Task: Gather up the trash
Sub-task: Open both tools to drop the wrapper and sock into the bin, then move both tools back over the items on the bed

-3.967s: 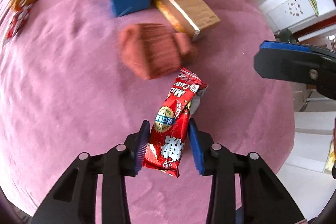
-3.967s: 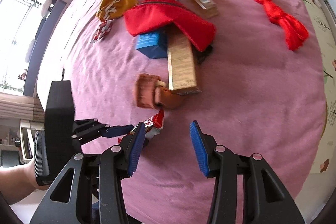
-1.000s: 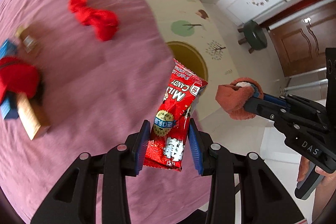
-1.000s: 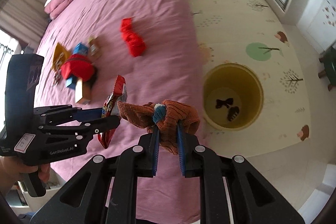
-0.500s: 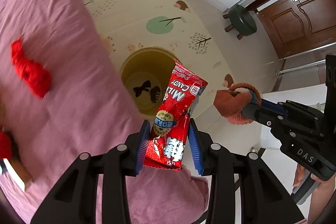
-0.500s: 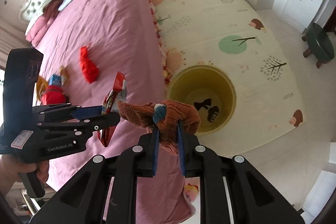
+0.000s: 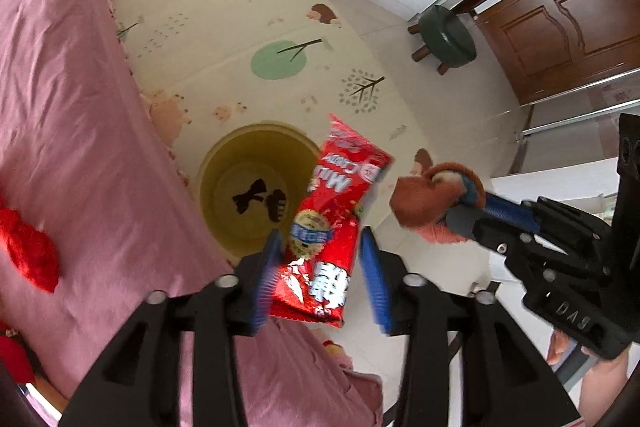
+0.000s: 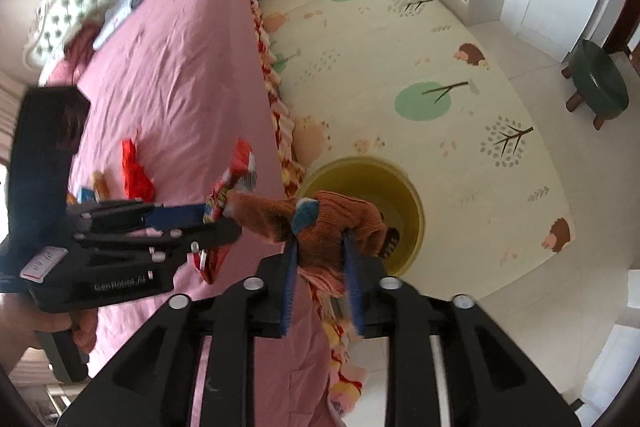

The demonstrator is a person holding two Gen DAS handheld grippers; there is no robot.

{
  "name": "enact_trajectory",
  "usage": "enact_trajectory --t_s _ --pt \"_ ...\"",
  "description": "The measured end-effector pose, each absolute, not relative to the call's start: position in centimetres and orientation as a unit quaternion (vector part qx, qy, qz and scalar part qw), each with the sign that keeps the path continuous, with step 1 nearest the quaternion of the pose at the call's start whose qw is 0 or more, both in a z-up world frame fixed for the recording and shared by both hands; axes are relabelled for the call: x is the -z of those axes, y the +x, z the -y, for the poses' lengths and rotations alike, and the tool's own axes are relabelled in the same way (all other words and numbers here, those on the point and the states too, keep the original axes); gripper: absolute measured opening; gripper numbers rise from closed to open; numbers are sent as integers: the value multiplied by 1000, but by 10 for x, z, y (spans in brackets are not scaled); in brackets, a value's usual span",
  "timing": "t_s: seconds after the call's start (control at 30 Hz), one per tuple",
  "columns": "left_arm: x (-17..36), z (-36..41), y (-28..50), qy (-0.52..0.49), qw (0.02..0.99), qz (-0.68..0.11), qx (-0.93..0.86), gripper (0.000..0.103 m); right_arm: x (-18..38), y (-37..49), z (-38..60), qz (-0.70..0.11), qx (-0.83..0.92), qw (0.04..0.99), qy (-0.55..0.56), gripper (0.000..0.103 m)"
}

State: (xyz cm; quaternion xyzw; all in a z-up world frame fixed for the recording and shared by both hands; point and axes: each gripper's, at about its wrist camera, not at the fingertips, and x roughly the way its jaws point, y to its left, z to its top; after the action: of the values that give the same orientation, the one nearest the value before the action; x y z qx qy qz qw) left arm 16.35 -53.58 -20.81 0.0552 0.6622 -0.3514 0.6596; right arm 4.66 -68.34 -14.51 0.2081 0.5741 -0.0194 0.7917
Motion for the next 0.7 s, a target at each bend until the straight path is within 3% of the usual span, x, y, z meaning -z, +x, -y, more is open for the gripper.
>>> enact_trajectory --t_s 0.03,0.07,0.37,0.7 --pt "208 536 166 48 659 -662 353 67 145 47 690 -568 20 792 222 30" --pt "208 535 167 43 659 -662 354 71 144 48 695 -564 21 793 231 33" --pt "208 523 171 57 663 -664 340 71 138 53 707 -561 33 792 238 35" --pt "180 472 146 54 685 -647 331 72 119 54 653 -565 -7 797 215 36"
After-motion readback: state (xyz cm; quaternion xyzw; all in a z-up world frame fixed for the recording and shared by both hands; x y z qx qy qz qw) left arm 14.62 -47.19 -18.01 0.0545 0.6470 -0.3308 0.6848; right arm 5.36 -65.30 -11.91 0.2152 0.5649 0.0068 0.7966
